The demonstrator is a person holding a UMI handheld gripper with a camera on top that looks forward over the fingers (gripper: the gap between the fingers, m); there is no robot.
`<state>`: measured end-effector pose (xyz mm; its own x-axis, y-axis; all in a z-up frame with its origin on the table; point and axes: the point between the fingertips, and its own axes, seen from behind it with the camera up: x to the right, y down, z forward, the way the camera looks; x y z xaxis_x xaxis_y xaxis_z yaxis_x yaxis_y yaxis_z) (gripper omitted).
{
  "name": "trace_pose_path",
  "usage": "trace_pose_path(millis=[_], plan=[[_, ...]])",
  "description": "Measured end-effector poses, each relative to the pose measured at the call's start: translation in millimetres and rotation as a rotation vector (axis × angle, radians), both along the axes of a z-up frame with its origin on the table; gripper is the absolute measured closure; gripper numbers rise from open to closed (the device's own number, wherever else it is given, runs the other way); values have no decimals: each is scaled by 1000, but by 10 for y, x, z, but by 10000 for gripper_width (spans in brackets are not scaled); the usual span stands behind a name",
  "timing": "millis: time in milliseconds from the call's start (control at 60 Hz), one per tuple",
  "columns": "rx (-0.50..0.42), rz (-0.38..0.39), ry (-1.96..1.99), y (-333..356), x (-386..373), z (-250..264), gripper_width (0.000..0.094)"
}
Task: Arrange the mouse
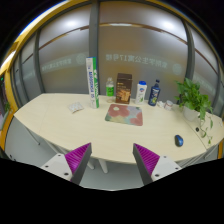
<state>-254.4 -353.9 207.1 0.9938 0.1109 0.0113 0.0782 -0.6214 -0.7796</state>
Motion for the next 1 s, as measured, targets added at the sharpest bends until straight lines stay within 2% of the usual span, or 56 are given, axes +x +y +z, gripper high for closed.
trace_pose_path(millis=[133, 350, 550, 683, 867, 1000], plan=[[-49, -66, -13, -104, 415, -257, 82], [-124, -200, -65, -243, 1771, -944, 81], [-114, -312, -112, 97, 3165, -1380, 81], [-84, -320, -113, 620, 3798, -1606, 85], [-61, -279, -76, 1368, 4135, -1917, 90], [-91, -265, -46, 1625, 4177, -2161, 201]])
